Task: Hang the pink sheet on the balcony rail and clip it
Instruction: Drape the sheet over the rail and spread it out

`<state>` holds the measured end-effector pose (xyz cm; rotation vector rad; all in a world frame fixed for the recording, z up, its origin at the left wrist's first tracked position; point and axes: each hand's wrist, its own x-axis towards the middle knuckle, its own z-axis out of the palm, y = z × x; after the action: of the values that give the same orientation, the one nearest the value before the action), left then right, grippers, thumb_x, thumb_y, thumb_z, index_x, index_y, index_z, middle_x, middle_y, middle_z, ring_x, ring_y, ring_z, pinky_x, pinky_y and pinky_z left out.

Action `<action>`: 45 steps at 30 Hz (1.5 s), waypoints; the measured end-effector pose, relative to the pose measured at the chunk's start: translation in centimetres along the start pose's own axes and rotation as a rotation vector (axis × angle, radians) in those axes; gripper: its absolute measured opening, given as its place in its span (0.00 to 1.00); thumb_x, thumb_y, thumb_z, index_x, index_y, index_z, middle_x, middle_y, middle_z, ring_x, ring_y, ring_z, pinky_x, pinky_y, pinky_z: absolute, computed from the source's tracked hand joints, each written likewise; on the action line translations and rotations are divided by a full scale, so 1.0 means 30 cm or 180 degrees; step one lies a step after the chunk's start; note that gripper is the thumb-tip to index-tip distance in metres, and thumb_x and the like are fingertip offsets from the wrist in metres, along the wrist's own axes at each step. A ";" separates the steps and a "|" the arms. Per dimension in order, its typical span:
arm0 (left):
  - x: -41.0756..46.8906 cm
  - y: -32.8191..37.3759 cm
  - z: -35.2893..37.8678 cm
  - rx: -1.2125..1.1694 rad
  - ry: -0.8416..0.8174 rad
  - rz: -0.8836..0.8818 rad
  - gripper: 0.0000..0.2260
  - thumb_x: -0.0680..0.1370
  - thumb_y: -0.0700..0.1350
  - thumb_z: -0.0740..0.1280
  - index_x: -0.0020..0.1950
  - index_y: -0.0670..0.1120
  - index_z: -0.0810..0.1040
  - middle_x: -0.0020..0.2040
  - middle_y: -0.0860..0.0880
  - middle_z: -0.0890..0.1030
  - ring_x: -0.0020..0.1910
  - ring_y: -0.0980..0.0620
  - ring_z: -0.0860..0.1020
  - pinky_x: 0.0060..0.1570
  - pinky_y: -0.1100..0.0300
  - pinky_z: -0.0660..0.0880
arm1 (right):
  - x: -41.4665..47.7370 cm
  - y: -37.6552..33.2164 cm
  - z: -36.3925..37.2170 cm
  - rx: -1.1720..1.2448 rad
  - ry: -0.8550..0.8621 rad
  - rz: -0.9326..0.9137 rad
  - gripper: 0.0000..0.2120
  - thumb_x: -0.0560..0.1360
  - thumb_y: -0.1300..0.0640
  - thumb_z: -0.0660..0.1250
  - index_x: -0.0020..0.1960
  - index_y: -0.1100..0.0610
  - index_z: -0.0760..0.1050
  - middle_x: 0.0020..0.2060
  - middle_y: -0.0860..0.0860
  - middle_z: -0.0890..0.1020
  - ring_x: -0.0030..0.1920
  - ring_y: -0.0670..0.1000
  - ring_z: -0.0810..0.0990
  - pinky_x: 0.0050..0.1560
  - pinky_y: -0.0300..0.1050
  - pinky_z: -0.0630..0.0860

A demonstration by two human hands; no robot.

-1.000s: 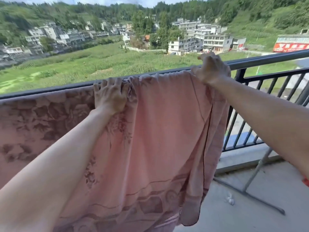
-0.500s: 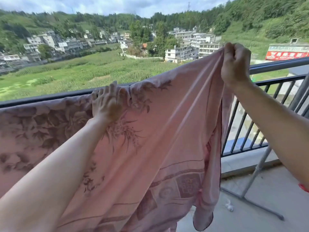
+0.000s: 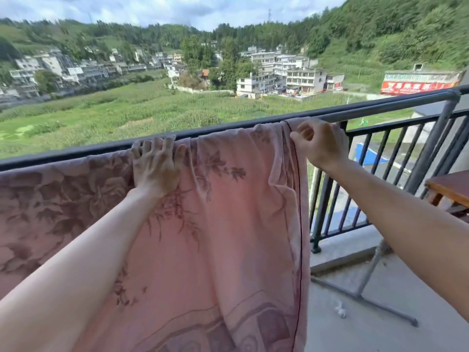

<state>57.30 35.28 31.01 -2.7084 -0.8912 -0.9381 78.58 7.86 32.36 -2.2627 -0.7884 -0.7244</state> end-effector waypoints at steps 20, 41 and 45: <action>0.041 0.069 0.085 -0.0021 0.0025 0.0097 0.25 0.82 0.59 0.48 0.74 0.46 0.62 0.67 0.41 0.71 0.65 0.40 0.68 0.72 0.44 0.52 | 0.236 0.091 0.080 -0.0625 -0.0395 0.0253 0.19 0.76 0.47 0.65 0.61 0.57 0.78 0.59 0.61 0.75 0.59 0.63 0.74 0.58 0.57 0.74; -0.048 0.112 0.059 -0.0051 0.0208 0.0154 0.20 0.83 0.56 0.51 0.63 0.44 0.73 0.59 0.40 0.75 0.59 0.39 0.71 0.68 0.42 0.58 | 0.164 0.157 0.042 -0.0186 0.0362 0.0543 0.16 0.78 0.46 0.61 0.50 0.57 0.79 0.52 0.57 0.81 0.55 0.61 0.78 0.51 0.52 0.71; -0.039 0.280 0.033 -0.0287 0.0294 0.0473 0.19 0.83 0.54 0.52 0.59 0.43 0.75 0.59 0.41 0.76 0.60 0.40 0.73 0.74 0.42 0.52 | 0.132 0.338 -0.012 -0.0176 0.0161 0.1453 0.19 0.76 0.46 0.65 0.59 0.58 0.75 0.59 0.60 0.77 0.60 0.63 0.76 0.56 0.53 0.73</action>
<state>61.92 28.18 30.02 -2.7341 -0.6356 -1.0855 88.10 2.64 31.41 -2.3418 -0.2111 -0.5854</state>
